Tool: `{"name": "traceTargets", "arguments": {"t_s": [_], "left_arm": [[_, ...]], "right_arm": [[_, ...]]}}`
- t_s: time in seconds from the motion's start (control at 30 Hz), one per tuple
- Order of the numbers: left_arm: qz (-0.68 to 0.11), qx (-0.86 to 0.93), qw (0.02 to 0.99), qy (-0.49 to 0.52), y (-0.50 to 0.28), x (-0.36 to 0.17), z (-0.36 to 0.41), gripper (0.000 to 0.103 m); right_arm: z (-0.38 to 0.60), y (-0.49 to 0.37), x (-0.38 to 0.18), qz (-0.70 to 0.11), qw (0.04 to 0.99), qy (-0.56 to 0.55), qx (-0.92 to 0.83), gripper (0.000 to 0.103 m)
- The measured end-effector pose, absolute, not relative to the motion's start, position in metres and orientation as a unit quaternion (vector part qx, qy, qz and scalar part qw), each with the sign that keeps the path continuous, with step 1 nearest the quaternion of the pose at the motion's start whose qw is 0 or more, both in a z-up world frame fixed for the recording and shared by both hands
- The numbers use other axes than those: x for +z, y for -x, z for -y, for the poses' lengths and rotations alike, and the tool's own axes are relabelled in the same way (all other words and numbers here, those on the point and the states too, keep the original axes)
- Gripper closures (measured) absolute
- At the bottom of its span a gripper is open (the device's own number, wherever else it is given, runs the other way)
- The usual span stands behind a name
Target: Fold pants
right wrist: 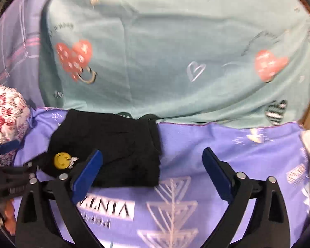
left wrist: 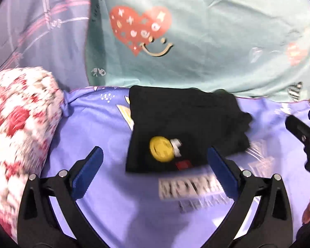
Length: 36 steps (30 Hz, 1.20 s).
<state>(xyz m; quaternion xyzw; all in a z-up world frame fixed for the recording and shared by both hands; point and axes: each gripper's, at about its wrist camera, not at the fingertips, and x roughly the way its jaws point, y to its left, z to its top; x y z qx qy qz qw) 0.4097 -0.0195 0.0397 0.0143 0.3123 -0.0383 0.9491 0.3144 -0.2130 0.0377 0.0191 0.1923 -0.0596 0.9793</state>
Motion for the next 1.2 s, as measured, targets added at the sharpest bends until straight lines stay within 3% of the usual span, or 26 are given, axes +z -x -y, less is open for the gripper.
{"name": "traceTargets", "arguments": {"t_s": [0.27,0.5,0.87,1.2], "left_arm": [[-0.282,-0.02,0.959,0.011,-0.285,0.036,0.008,0.002],[-0.279,-0.008,0.96,0.022,-0.218,0.016,-0.005,0.002],[-0.26,-0.007,0.965,0.003,-0.201,-0.007,-0.007,0.002],[-0.302,-0.011,0.953,-0.009,-0.216,-0.035,-0.007,0.002]], "right_arm": [[0.19,-0.189,0.01,-0.154,0.985,-0.047,-0.057,0.001],[0.178,-0.136,-0.017,-0.136,0.987,-0.054,-0.07,0.001],[0.173,-0.125,-0.048,-0.127,0.988,-0.064,-0.064,0.001],[0.164,-0.142,-0.07,-0.184,0.981,-0.042,-0.047,0.001]]}}
